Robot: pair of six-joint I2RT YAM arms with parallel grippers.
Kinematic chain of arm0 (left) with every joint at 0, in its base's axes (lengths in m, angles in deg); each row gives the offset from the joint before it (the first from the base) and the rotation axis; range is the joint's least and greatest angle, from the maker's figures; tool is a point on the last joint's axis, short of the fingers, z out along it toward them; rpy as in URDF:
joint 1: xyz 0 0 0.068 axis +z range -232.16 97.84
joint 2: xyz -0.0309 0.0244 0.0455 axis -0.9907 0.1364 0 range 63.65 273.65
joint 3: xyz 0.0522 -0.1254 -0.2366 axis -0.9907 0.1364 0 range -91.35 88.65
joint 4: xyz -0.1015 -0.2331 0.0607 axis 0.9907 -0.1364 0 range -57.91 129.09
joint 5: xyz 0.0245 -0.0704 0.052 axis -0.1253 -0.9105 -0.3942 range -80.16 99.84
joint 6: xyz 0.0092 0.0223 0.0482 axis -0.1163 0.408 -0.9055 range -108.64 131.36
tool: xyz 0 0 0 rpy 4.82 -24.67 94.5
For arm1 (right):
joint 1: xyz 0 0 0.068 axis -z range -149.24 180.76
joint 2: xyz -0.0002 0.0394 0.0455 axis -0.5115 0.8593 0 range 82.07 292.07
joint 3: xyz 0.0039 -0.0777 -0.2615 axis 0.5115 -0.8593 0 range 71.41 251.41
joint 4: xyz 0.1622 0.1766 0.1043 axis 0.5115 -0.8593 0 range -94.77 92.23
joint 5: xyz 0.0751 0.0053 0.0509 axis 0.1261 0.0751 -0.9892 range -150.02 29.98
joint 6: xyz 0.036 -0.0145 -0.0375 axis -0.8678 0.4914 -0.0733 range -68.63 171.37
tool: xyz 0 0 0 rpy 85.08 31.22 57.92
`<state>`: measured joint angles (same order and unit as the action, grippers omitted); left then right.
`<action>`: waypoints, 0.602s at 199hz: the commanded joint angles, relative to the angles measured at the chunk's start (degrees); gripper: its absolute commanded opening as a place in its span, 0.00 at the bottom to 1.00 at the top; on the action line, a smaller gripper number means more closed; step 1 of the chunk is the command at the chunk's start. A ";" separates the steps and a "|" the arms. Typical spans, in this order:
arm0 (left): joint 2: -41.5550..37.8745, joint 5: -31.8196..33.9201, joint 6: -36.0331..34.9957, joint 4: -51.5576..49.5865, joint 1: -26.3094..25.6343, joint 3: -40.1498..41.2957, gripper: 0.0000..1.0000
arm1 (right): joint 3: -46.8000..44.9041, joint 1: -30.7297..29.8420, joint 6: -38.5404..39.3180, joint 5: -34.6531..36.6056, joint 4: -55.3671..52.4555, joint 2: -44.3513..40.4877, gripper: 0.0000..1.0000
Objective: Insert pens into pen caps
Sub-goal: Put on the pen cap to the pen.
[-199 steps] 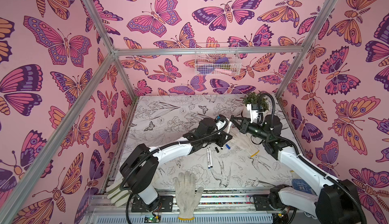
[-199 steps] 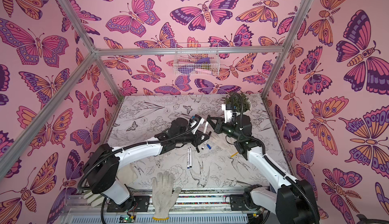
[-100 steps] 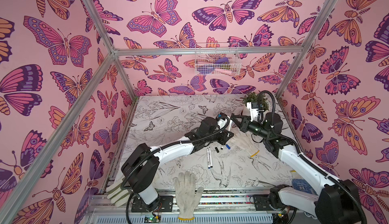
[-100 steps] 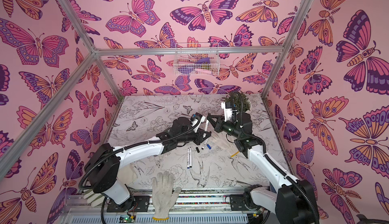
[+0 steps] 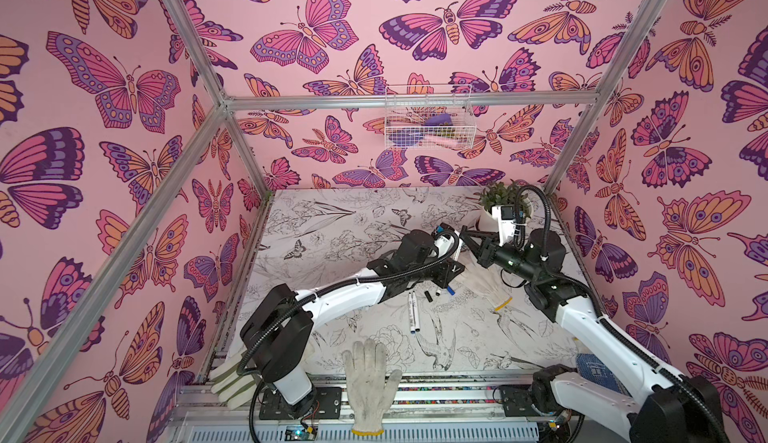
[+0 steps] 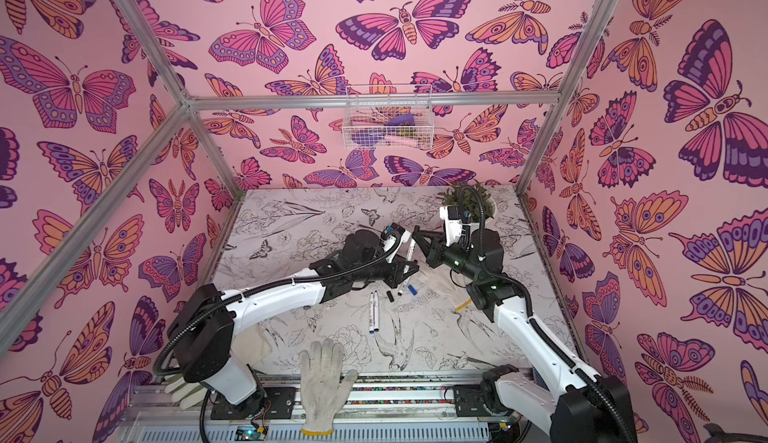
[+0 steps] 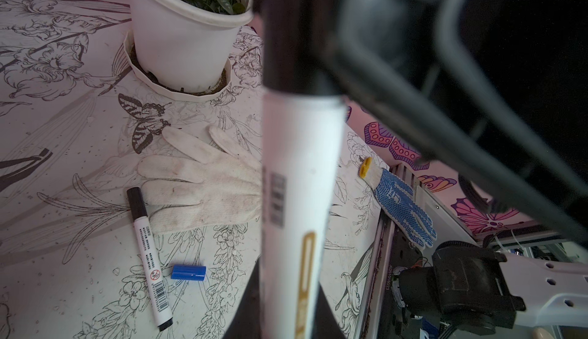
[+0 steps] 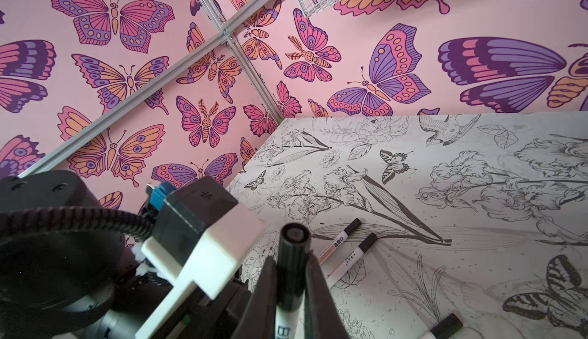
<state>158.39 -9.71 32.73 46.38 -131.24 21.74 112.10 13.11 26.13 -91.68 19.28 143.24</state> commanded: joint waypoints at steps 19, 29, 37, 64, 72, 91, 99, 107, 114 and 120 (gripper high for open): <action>-2.87 10.70 3.35 14.96 6.52 -8.06 0.00 | -2.67 -6.12 10.00 -9.99 -23.19 2.59 0.00; -3.06 10.80 3.16 14.97 6.49 -7.92 0.00 | -2.46 -7.09 11.12 -9.32 -24.33 2.85 0.00; -3.28 11.06 2.98 14.96 6.54 -7.73 0.00 | -2.28 -7.64 11.79 -8.70 -25.25 3.12 0.00; -4.04 11.53 2.04 14.68 6.50 -7.08 0.00 | -2.04 -7.84 12.23 -8.44 -25.98 3.55 0.00; -4.29 11.85 1.92 14.68 6.54 -6.70 0.00 | -2.02 -7.84 12.23 -8.24 -26.19 3.69 0.00; -4.74 11.71 1.93 14.68 6.47 -5.43 0.00 | -1.82 -7.84 11.98 -6.79 -26.71 3.71 0.00; -4.74 11.13 2.01 14.68 6.39 -4.64 0.00 | -1.47 -7.76 11.88 -5.88 -27.19 3.90 0.00; -4.61 10.30 2.16 14.47 6.20 -3.76 0.00 | -1.21 -7.76 11.84 -5.52 -27.34 4.06 0.00; -4.56 9.35 1.91 14.07 5.98 -3.02 0.00 | -0.96 -7.75 11.72 -3.67 -27.35 4.14 0.00; -4.55 8.59 1.65 13.57 5.64 -2.34 0.00 | -0.79 -7.67 11.07 -1.83 -27.55 3.88 0.00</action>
<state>158.37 -8.22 31.26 43.34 -130.39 20.99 115.66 8.87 32.58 -86.69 14.61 145.36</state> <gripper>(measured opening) 0.158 0.154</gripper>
